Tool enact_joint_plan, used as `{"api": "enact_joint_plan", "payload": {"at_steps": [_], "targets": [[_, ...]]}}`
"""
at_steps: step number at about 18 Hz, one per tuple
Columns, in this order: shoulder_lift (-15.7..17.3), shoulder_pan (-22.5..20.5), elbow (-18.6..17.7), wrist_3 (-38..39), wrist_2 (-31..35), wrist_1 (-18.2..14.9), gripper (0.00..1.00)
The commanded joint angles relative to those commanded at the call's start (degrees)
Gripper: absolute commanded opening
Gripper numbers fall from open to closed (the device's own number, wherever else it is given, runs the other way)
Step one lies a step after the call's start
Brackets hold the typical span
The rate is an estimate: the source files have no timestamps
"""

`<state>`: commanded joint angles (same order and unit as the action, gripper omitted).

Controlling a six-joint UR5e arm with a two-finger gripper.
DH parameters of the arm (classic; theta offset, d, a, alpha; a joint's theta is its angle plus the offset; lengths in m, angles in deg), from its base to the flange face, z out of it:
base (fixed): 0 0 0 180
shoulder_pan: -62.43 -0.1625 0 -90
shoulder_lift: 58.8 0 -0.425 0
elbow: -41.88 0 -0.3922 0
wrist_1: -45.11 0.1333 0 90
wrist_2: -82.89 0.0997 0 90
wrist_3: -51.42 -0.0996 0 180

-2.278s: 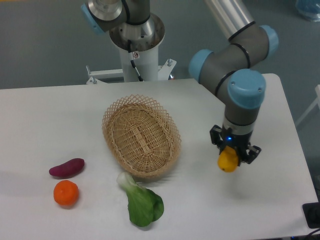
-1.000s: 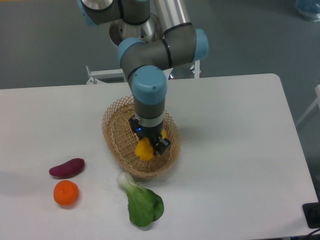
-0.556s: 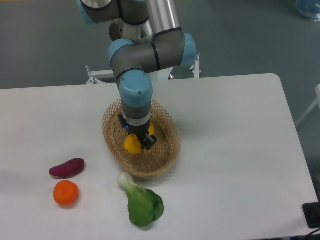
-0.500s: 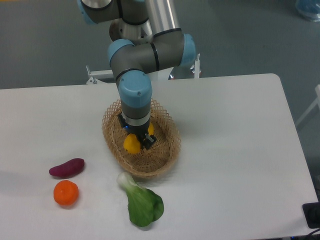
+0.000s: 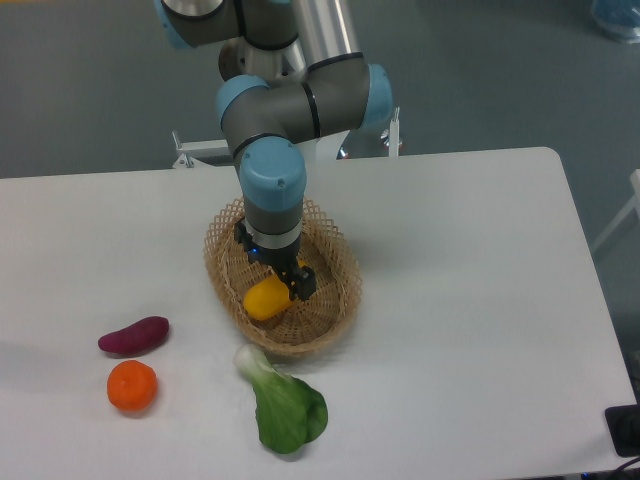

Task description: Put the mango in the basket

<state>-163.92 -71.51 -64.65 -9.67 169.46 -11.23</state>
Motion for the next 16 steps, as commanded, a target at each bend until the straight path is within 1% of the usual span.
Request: {"api": "enact_joint_plan", "payload": {"at_steps": [3, 6, 9, 13, 16], "targets": [[0.0, -2.9, 1.9, 0.0, -0.2, -0.1, 1.00], [-0.8, -4.8, 5.4, 0.0, -0.7, -0.2, 1.00], [-2.6, -6.4, 8.9, 0.0, -1.2, -0.2, 1.00], [-4.3, -9.0, 12.0, -1.0, -0.8, -0.7, 1.00], [-4.6, -11.9, 12.6, -6.6, -0.6, -0.9, 1.00]]}}
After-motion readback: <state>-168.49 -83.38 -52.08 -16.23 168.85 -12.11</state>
